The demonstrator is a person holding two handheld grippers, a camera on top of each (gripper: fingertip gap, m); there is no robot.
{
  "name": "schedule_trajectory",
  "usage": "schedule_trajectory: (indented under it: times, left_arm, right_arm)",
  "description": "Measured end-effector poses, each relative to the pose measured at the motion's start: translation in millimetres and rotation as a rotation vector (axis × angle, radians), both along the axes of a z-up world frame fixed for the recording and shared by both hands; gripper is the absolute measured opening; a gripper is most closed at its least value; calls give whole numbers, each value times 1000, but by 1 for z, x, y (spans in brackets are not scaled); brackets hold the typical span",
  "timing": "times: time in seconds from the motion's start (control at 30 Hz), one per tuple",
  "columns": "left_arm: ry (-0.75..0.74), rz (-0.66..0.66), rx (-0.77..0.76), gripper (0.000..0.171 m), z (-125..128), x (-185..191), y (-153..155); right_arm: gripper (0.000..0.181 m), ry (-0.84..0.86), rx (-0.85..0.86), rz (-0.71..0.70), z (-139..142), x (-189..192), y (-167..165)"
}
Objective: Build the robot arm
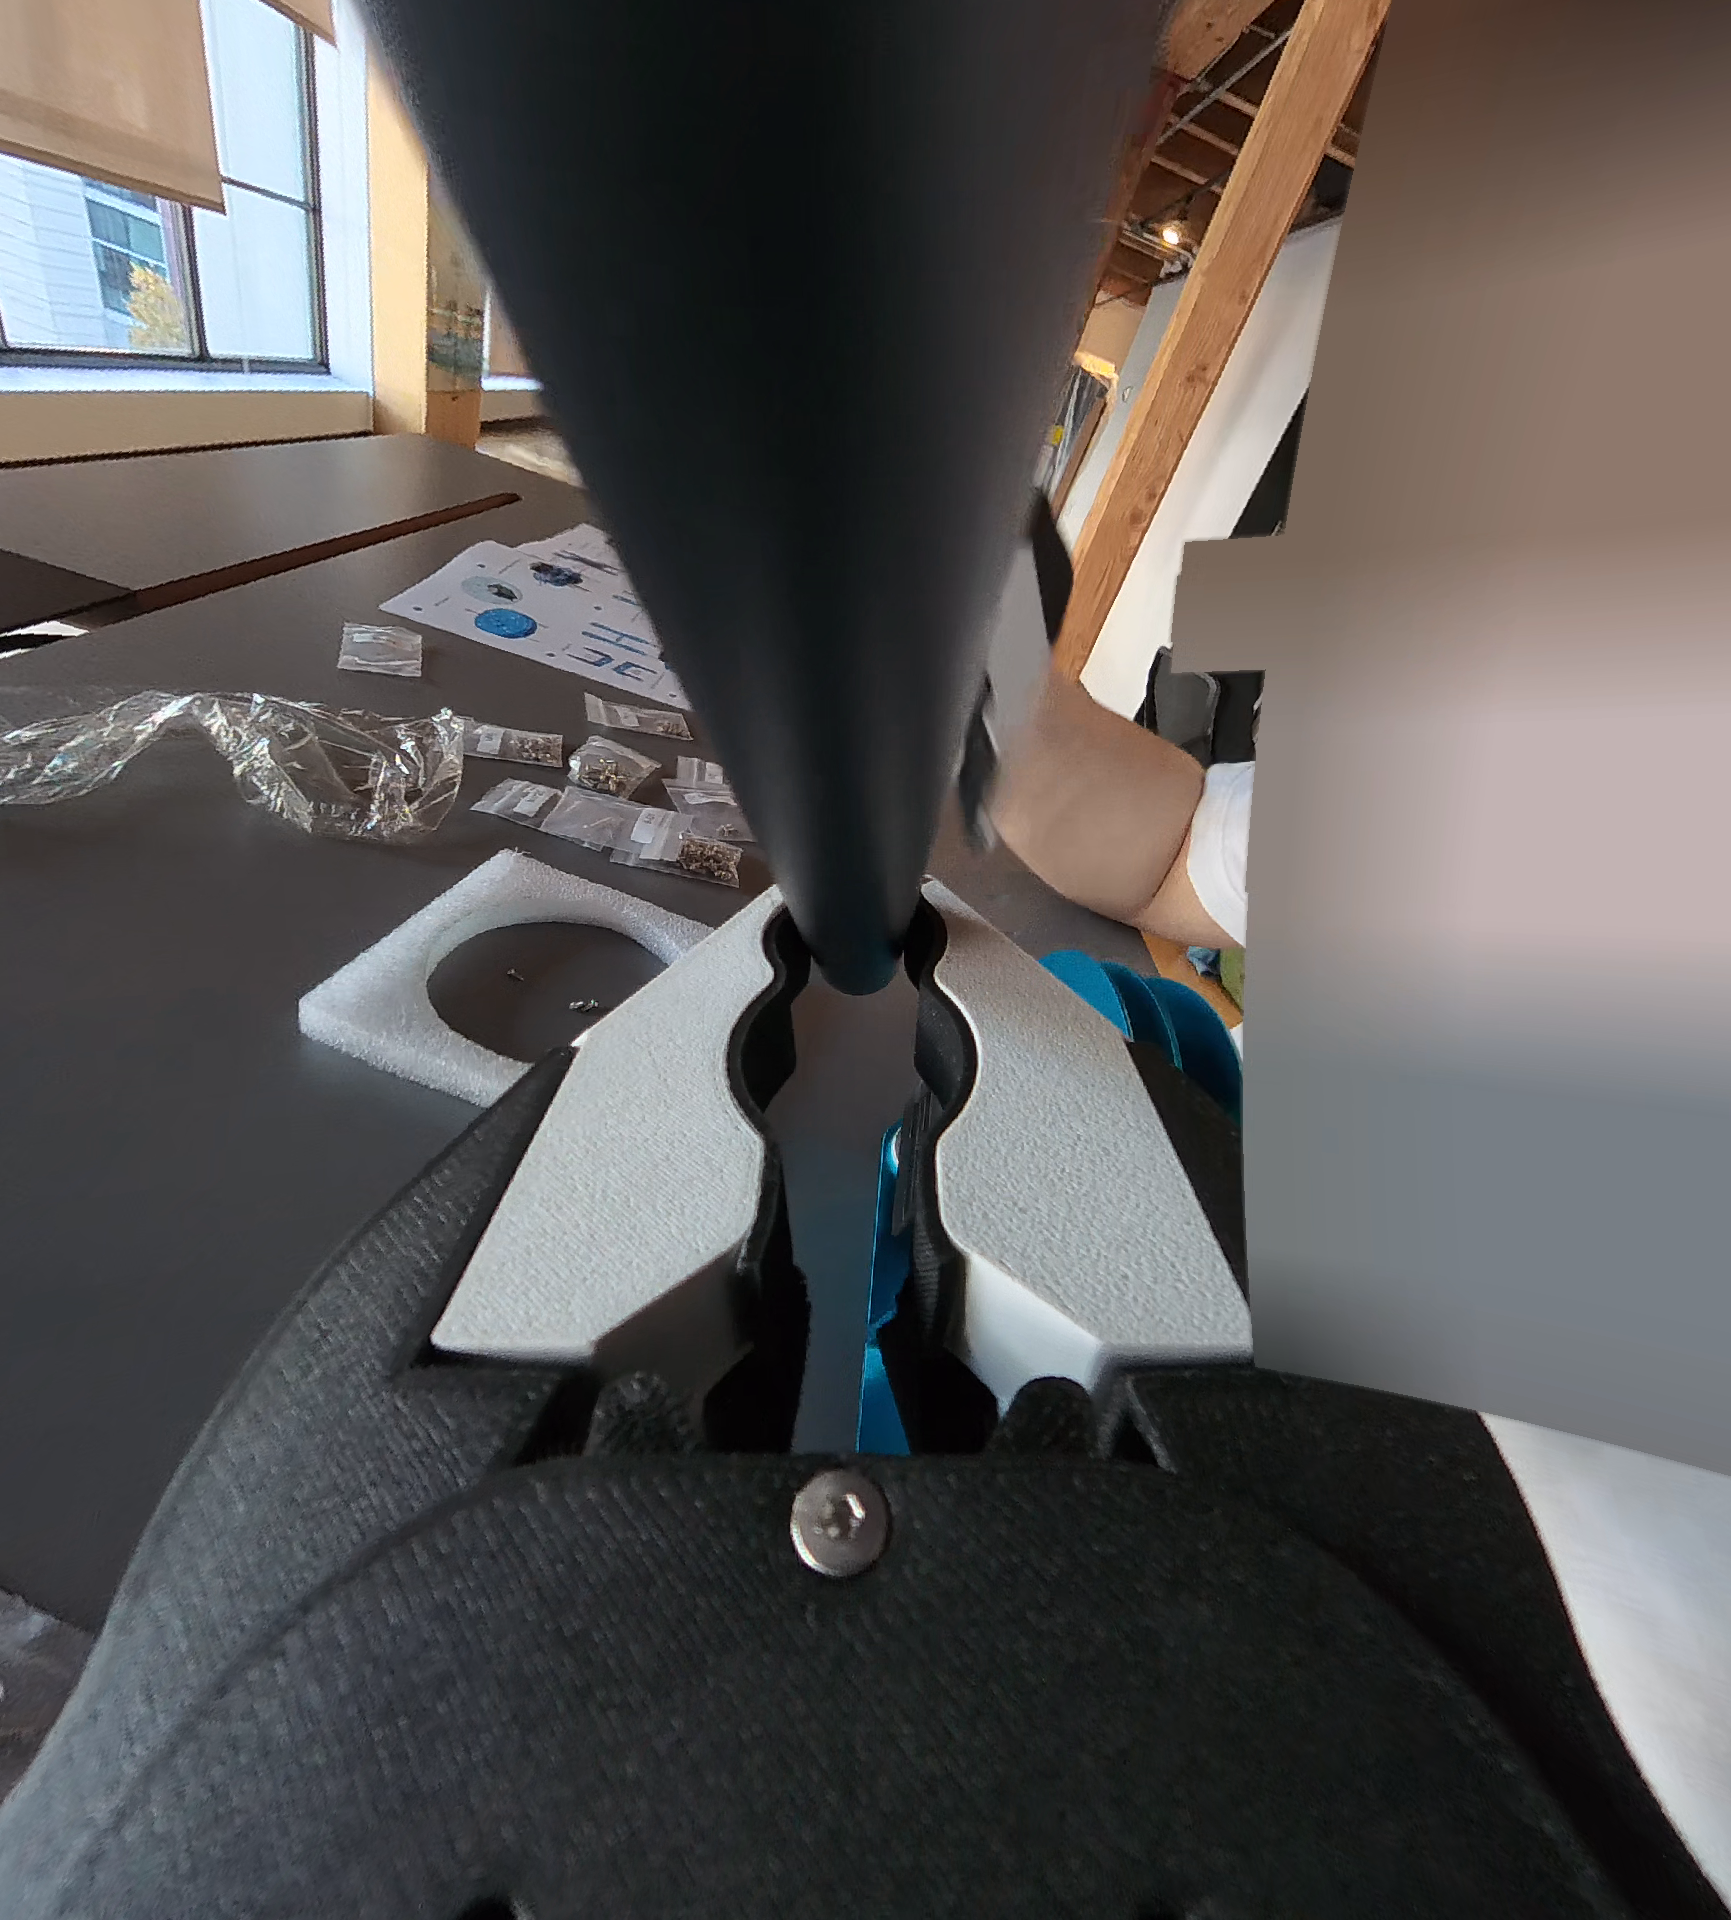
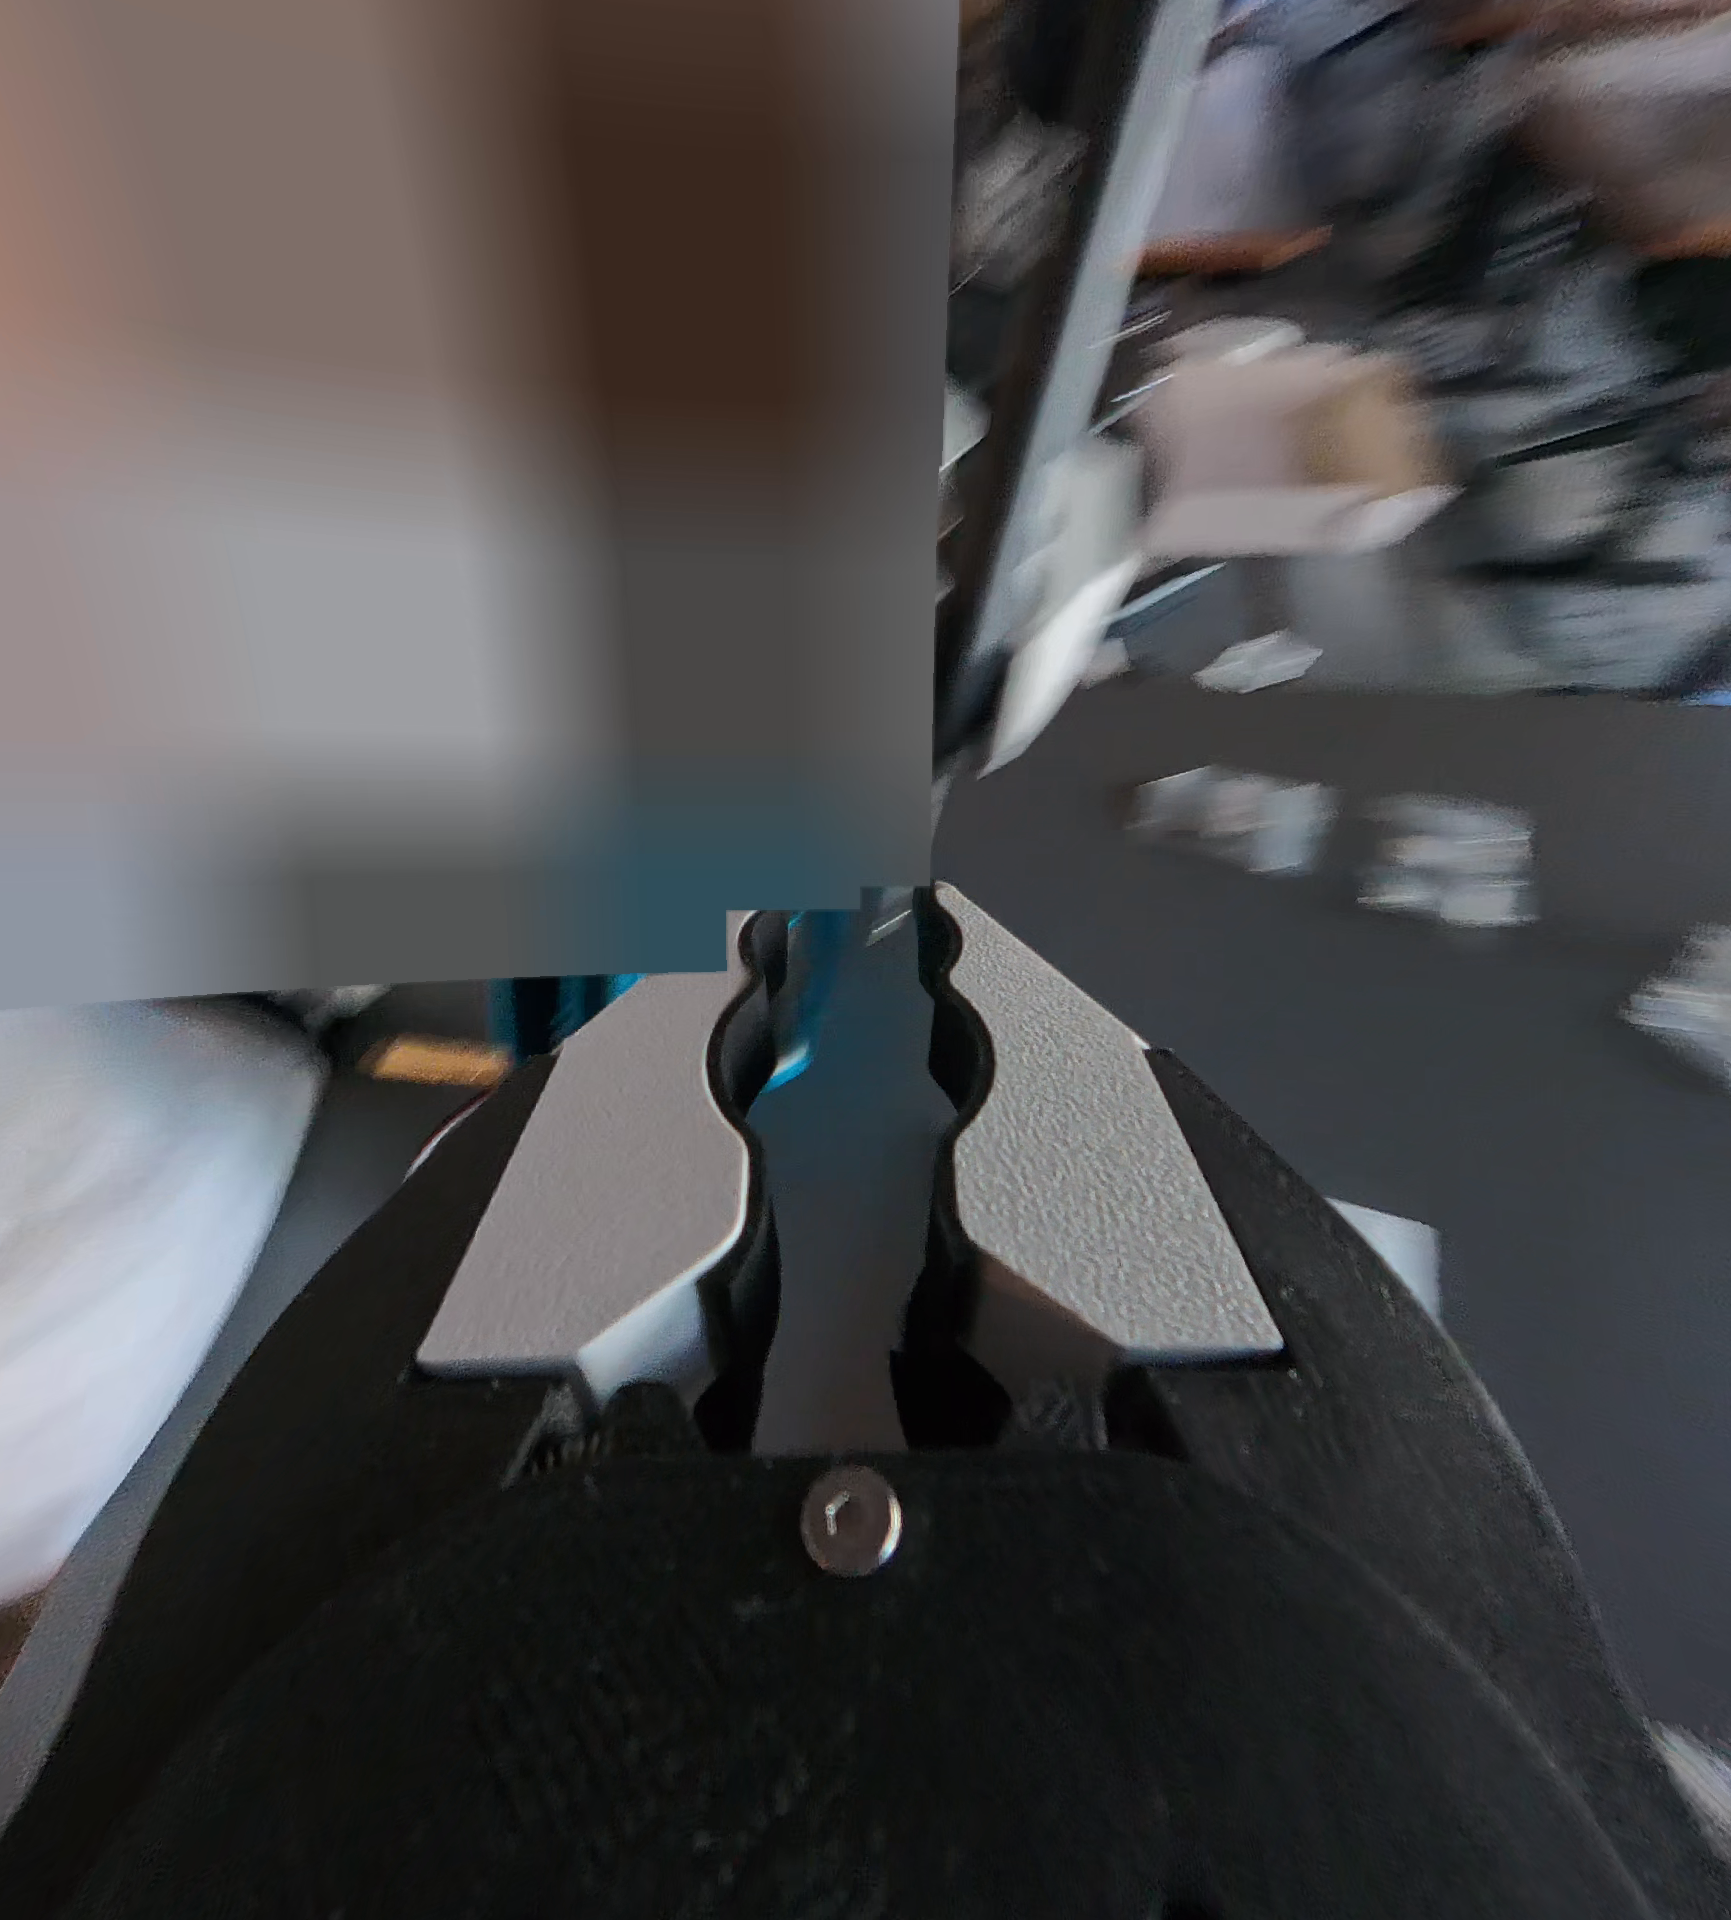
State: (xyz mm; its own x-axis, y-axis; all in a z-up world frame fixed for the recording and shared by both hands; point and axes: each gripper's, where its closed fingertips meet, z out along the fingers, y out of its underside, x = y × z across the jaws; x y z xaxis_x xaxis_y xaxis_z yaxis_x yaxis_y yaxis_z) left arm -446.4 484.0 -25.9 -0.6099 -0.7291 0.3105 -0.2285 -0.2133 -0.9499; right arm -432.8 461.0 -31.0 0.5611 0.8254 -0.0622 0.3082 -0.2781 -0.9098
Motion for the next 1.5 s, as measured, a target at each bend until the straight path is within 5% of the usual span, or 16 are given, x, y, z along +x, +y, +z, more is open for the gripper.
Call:
schedule_trajectory:
  times: [0.07, 0.23, 0.43, 0.57, 0.7, 0.8, 1.13, 1.5]
  left_arm:
    - [13, -15, 18, 16, 3, 5, -5]
    - [49, -91, 98, 16, 14, 15, -31]
    - [112, -164, 218, 16, 25, 24, -61]
    - [146, -212, 255, 16, 27, 29, -75]
    - [250, -295, 266, 16, 16, 35, -92]
    - [322, -313, 214, 37, 16, 45, -103]
    - [446, 34, 363, 43, -29, 81, -45]
    - [529, -112, 345, 29, -75, 107, -16]
  right_arm:
    - [26, 17, 61, -153, 27, 14, 20]
    - [36, 115, 3, -215, 68, -8, 34]
    - [45, 27, -77, -260, 77, -24, 37]
    - [16, 67, -97, -267, 79, -27, 21]
    - [16, 57, -107, -338, 74, -10, 3]
    - [15, 63, -66, -389, 76, 10, -13]
    - [16, 279, 0, -504, 56, 97, -11]
    - [16, 496, -29, -545, 27, 136, 30]
